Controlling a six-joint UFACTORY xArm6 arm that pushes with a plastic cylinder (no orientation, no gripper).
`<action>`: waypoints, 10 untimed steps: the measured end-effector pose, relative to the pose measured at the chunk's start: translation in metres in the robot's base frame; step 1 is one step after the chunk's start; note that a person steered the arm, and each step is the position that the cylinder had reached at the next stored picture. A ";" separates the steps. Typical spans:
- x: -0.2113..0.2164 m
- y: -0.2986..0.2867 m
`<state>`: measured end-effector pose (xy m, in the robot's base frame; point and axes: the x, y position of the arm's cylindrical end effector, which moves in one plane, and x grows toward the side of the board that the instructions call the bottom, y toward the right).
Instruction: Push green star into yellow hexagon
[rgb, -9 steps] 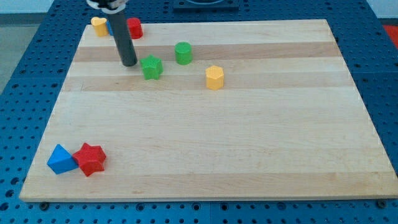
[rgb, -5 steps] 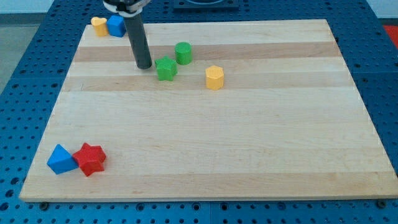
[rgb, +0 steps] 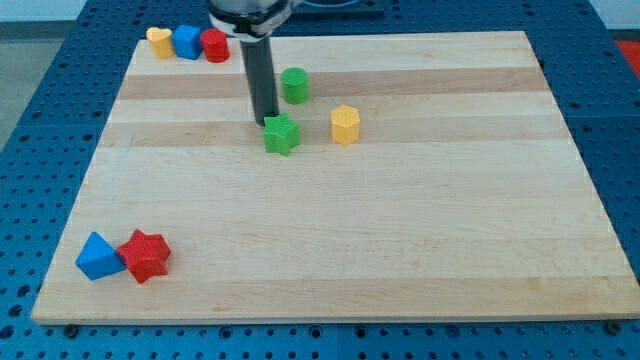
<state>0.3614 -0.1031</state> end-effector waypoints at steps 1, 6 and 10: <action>0.003 -0.027; 0.073 0.057; 0.093 0.086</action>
<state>0.4540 -0.0173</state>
